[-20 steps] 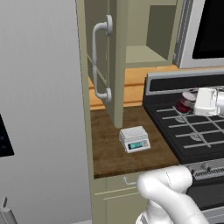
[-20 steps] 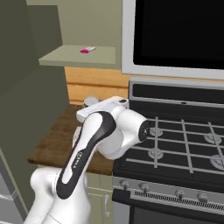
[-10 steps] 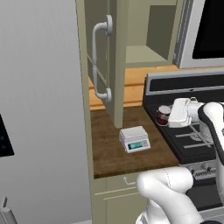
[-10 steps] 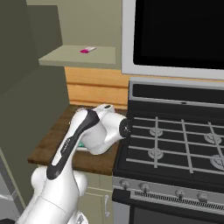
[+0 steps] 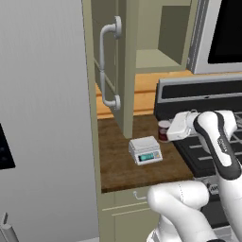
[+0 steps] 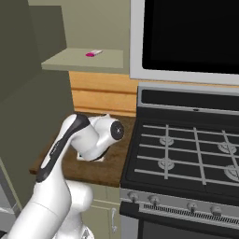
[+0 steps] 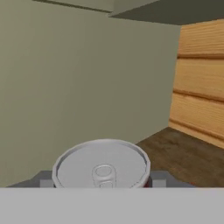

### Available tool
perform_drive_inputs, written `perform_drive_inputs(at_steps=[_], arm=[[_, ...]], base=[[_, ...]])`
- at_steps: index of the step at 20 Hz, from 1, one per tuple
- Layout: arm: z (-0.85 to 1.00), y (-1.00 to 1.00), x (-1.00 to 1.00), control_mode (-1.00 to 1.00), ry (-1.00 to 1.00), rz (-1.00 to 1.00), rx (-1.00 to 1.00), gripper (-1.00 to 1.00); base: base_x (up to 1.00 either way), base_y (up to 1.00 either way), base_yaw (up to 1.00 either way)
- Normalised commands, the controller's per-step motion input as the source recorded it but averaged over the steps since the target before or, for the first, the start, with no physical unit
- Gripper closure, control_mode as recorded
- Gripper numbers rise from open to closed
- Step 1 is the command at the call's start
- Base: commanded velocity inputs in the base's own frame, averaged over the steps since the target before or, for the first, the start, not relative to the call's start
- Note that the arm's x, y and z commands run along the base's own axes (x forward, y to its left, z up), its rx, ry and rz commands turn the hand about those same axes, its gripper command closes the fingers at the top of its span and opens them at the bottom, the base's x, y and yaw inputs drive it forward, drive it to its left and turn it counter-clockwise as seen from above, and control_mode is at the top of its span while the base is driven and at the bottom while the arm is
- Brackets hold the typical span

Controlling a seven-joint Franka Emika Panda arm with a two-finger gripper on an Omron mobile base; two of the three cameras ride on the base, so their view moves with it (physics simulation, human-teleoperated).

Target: Pick the canned food and place it on the digital scale for weighing, and close the cabinet.

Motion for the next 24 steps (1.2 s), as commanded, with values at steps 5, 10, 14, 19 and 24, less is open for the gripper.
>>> perform_drive_inputs(at_steps=[5,10,14,19,24], arm=[[-0.29,0.01,0.21,-1.0,0.02,0.16,0.0,1.0],[-0.19,0.11,0.38,-1.0,0.0,0.18,0.0,1.0],[-0.19,0.0,0.33,-1.0,0.01,0.13,0.0,1.0],[-0.25,0.0,0.16,-1.0,0.01,0.08,0.0,1.0],[-0.29,0.03,0.14,-1.0,0.0,0.0,-0.01,1.0]], base=[[0.0,0.0,0.0],[0.0,0.0,0.0],[0.0,0.0,0.0],[0.0,0.0,0.0],[0.0,0.0,0.0]])
